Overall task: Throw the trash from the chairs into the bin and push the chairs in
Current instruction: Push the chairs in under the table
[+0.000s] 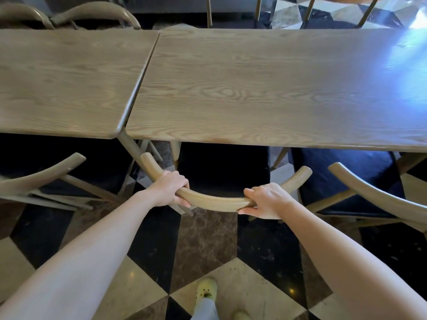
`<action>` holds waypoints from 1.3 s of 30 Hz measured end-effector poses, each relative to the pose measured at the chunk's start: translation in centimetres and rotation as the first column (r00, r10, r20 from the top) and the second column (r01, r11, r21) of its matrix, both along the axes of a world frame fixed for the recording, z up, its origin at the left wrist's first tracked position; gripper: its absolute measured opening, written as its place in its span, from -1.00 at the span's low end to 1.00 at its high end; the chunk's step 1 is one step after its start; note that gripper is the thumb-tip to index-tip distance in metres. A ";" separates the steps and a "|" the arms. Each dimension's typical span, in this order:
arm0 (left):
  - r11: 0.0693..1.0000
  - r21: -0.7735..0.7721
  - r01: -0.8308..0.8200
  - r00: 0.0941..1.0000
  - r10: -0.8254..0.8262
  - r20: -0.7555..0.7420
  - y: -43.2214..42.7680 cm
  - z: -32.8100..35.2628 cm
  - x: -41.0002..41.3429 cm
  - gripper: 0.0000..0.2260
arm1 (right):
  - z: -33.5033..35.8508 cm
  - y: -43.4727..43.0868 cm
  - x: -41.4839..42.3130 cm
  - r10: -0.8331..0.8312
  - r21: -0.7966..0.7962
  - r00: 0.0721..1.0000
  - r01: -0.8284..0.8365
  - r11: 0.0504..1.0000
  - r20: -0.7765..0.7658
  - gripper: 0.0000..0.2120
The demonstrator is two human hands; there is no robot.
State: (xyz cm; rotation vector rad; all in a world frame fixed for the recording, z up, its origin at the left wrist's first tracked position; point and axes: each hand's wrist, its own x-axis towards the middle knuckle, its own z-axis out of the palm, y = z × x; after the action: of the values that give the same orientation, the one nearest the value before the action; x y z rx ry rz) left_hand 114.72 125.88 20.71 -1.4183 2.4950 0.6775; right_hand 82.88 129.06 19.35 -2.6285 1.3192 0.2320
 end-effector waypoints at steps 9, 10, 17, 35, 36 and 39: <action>0.998 -0.065 -0.026 0.997 0.031 0.072 0.6 0.8 -0.8 -0.59 | 0.2 1.2 0.4 -0.122 -0.027 0.993 0.122 0.992 0.008 -0.44; 0.996 -0.085 -0.026 0.995 0.034 0.099 0.8 0.9 -1.0 -0.55 | 0.1 1.6 0.5 -0.164 -0.040 0.986 0.164 0.986 0.007 -0.41; 0.967 -0.228 -0.111 0.951 0.169 0.257 5.2 0.9 -2.9 -0.50 | -0.6 6.6 2.6 -0.558 -0.063 0.817 0.571 0.819 0.146 -0.36; 0.994 0.029 0.103 0.955 -0.107 0.277 19.9 -0.3 -16.3 -0.41 | -3.1 27.2 -8.4 -0.764 0.403 0.634 0.734 0.546 -0.119 -0.19; 0.989 0.089 0.122 0.955 -0.141 0.262 20.9 -0.2 -18.1 -0.42 | -2.9 28.9 -9.5 -0.764 0.433 0.629 0.734 0.524 -0.143 -0.18; 0.949 0.206 0.239 0.927 -0.286 0.243 23.9 0.6 -23.5 -0.43 | -1.8 32.9 -12.9 -0.796 0.524 0.583 0.735 0.431 -0.162 -0.21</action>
State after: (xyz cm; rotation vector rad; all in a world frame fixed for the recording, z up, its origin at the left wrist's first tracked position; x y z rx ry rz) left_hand 91.17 149.79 21.29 -1.0122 2.2904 0.5858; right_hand 69.97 162.00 17.51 -1.3330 1.9080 0.2522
